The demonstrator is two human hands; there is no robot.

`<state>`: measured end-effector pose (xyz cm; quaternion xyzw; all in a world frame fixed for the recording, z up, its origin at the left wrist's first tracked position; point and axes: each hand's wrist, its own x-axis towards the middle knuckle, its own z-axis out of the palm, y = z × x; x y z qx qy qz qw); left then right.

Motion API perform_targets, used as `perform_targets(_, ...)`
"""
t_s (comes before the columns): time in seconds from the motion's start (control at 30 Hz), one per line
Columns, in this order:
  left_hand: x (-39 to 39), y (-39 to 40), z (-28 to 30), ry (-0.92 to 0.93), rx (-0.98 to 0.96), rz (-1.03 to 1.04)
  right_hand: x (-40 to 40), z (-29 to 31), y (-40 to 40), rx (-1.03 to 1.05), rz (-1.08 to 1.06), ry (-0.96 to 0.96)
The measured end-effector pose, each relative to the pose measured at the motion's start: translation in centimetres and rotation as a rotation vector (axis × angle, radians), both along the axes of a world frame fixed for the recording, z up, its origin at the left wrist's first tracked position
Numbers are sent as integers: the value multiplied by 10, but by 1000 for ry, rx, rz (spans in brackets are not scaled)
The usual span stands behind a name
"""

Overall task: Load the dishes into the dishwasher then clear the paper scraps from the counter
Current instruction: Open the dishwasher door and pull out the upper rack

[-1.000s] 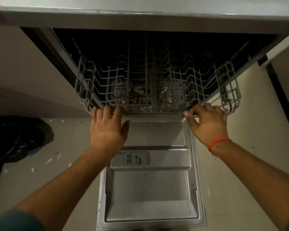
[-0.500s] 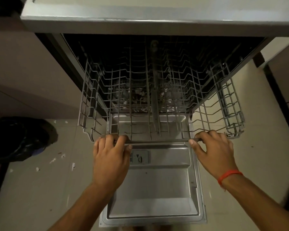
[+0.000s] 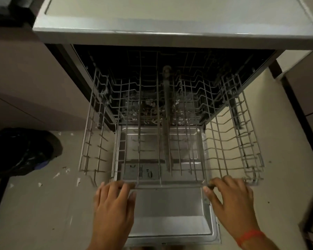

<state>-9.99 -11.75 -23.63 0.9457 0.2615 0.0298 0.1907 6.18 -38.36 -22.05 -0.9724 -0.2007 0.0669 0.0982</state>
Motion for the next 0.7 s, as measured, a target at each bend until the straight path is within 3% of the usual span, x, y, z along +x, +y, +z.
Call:
perform_targets(0.23, -49, -37, -6, -36, 39, 60, -46, -9, -33, 4, -4, -76)
perform_targets(0.4, -53, -37, -2, 84, 20, 33, -50, -2, -33, -23, 10, -61)
perform_targets(0.57, -54, -34, 10, 132, -41, -31, -53, 12, -29, -26, -6, 83)
perform_targets(0.7, -54, -34, 37, 310, -143, -106, -55, 32, -32, -15, -37, 413)
